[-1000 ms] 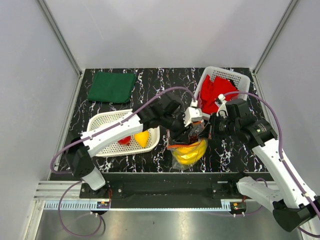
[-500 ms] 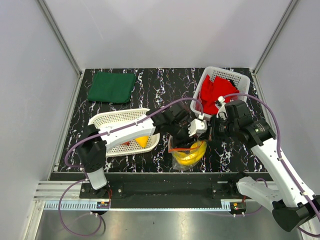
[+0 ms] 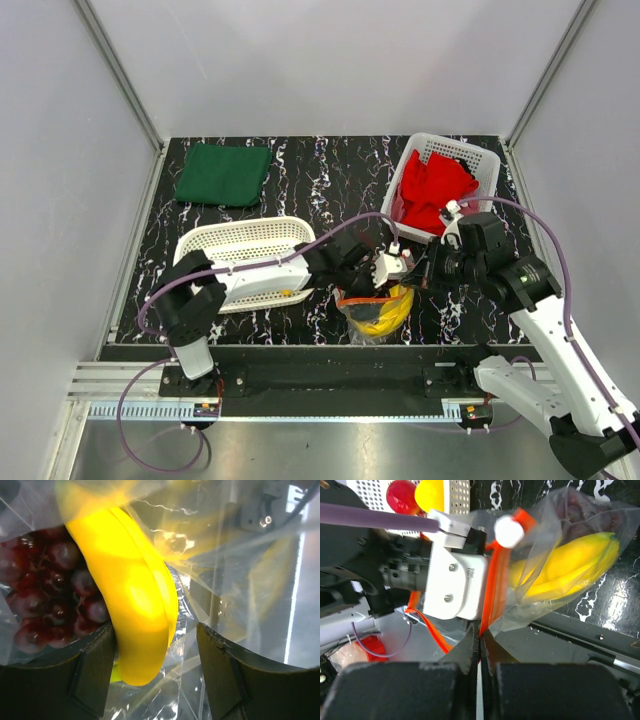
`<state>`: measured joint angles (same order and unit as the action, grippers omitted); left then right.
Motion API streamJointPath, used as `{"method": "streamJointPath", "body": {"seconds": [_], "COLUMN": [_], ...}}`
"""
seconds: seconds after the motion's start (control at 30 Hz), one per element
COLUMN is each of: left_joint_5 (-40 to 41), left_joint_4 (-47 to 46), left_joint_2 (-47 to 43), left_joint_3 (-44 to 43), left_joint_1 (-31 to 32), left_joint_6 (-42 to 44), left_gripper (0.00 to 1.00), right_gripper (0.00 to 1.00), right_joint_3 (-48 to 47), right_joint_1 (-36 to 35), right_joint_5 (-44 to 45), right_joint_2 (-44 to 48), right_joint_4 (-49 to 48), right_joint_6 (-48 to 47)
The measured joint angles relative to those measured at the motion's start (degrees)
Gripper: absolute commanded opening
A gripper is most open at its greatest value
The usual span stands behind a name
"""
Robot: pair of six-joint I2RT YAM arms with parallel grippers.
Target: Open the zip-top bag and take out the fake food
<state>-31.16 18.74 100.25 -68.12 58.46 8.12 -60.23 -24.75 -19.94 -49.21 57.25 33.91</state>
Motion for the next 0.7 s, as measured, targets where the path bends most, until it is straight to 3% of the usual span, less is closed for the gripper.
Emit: {"method": "streamJointPath", "body": {"seconds": [0.07, 0.17, 0.3, 0.37, 0.7], "left_joint_5": [0.5, 1.3, 2.2, 2.7, 9.0], "left_joint_4": [-2.1, -5.2, -6.7, -6.8, 1.8], "left_joint_2": [0.1, 0.4, 0.9, 0.9, -4.0], "left_joint_3": [1.2, 2.1, 2.2, 2.1, -0.2], "left_joint_1": [0.4, 0.7, 0.7, 0.7, 0.9], "left_joint_6": [-1.3, -3.2, -4.9, -5.3, -7.0], "left_gripper": [0.64, 0.49, 0.19, 0.10, 0.00], "right_gripper": [0.00, 0.00, 0.00, 0.00, 0.00], "right_joint_3": [1.0, 3.0, 4.8, 5.1, 4.0], "right_joint_1": [0.0, 0.0, 0.0, 0.0, 0.0], "right_joint_5": [0.5, 0.9, 1.1, 1.7, 7.1], "right_joint_2": [1.4, 2.8, 3.3, 3.5, 3.7], "right_joint_4": [-1.0, -1.7, -1.9, -1.8, 0.7], "right_joint_6": [0.9, 1.9, 2.3, 2.4, 0.8]}}
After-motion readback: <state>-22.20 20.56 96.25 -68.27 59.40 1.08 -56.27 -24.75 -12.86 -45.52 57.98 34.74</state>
